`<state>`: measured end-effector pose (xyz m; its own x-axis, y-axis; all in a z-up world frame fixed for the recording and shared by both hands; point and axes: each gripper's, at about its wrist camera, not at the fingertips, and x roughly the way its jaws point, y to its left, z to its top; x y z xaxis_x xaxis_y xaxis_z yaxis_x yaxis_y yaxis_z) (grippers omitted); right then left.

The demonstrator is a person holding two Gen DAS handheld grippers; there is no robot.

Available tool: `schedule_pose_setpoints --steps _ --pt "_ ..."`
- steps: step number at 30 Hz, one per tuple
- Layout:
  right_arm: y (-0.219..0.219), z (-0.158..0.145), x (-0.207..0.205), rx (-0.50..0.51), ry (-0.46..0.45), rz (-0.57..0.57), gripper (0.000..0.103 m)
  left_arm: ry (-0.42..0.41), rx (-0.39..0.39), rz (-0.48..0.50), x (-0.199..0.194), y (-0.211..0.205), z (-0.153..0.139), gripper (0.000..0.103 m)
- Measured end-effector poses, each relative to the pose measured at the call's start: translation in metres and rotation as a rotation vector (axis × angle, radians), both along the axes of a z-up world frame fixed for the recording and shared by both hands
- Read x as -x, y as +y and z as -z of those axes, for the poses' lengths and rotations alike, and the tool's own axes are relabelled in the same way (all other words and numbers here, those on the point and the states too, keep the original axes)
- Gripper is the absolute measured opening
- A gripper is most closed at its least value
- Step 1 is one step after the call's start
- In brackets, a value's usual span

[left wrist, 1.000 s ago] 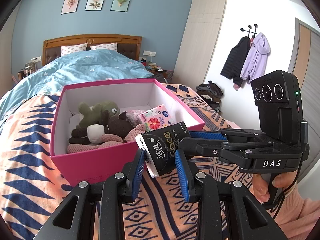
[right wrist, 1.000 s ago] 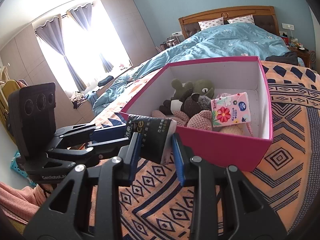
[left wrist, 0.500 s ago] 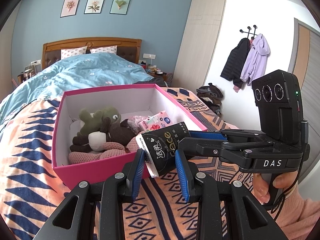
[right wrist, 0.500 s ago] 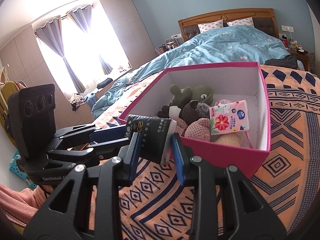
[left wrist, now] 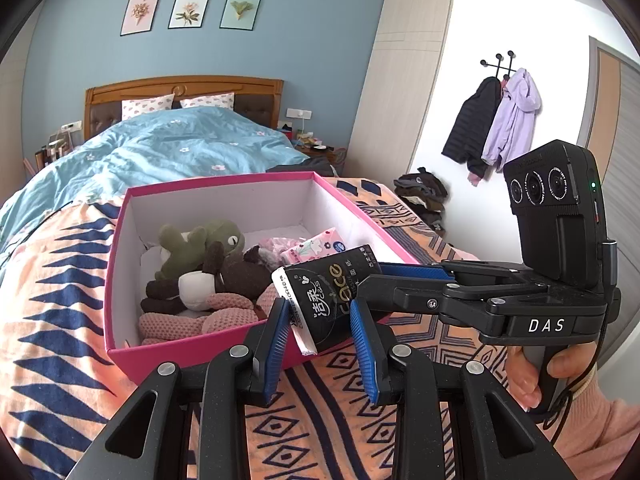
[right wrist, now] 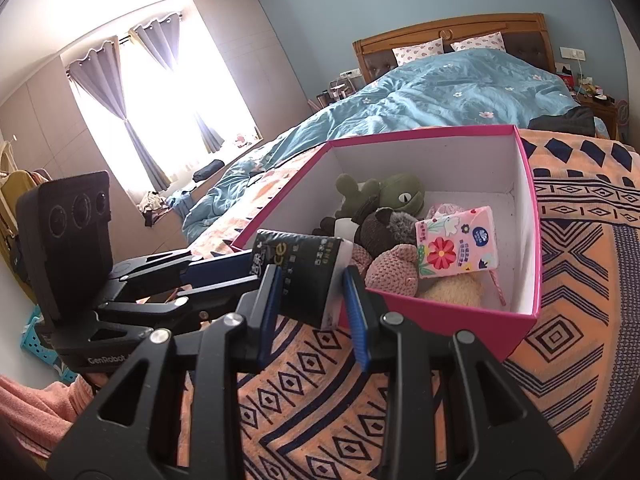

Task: Organize objects
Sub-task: 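Lower the black tissue pack into the box with both grippers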

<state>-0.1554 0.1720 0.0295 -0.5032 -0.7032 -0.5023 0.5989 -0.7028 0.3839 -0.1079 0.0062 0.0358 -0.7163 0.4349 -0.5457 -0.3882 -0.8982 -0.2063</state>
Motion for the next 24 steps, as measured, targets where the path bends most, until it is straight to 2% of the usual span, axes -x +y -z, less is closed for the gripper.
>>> schedule_pose_setpoints --steps 24 --pt "-0.006 -0.004 0.008 0.008 0.009 -0.003 0.035 -0.003 0.005 -0.018 0.017 -0.007 -0.002 0.030"
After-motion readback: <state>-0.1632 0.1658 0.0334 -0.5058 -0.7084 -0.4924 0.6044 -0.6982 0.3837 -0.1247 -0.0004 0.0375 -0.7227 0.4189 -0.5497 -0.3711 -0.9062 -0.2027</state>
